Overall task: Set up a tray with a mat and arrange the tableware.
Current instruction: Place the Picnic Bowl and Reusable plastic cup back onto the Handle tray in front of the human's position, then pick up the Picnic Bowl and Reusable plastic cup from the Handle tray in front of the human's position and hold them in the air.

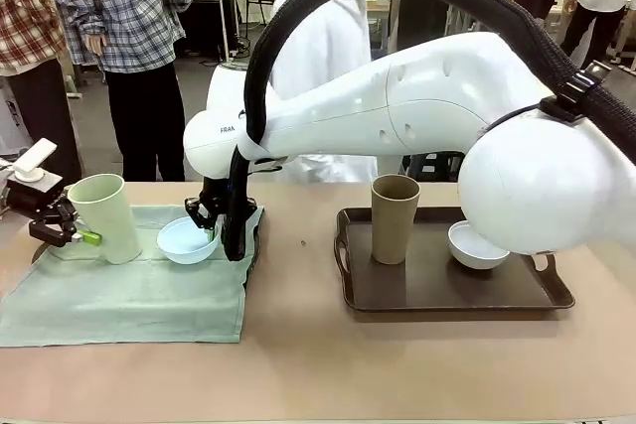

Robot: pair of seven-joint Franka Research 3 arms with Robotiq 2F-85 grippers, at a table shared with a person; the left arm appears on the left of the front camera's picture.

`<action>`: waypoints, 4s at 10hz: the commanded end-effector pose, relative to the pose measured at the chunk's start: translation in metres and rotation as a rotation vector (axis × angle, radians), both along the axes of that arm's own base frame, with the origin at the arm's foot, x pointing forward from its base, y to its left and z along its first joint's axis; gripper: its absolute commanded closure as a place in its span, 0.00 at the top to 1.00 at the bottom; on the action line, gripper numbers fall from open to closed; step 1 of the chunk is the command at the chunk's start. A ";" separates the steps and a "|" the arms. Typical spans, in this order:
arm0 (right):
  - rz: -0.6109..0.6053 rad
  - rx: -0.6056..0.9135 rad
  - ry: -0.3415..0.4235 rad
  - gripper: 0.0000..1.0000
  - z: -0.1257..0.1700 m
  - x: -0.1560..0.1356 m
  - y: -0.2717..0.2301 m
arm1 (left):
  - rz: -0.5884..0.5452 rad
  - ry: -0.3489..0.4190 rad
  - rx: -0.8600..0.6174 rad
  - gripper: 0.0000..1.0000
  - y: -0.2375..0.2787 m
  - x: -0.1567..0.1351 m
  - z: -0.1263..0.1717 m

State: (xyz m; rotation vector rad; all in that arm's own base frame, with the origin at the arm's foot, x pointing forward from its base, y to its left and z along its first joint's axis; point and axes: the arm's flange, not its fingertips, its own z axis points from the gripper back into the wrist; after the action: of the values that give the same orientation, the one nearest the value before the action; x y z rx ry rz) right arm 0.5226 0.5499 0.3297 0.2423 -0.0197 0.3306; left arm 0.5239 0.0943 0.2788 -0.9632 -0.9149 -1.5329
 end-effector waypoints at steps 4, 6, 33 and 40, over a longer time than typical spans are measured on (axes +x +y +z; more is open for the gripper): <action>0.015 0.002 -0.042 1.00 0.020 -0.004 -0.002 | 0.013 0.027 0.028 1.00 0.013 0.004 0.007; 0.014 0.004 -0.067 0.80 0.034 -0.012 -0.008 | 0.037 0.068 0.077 1.00 0.026 0.004 0.015; -0.002 -0.149 -0.123 0.86 0.188 -0.118 -0.129 | 0.941 0.423 1.226 1.00 -0.105 -0.061 0.280; -0.002 -0.149 -0.123 0.86 0.188 -0.118 -0.129 | 0.941 0.423 1.226 1.00 -0.105 -0.061 0.280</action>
State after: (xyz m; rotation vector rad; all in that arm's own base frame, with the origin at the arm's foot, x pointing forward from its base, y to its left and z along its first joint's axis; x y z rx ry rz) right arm 0.4040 0.4221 0.5190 0.0768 -0.1161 0.3328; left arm 0.4622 -0.0108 0.5560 0.1247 0.0307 -0.7206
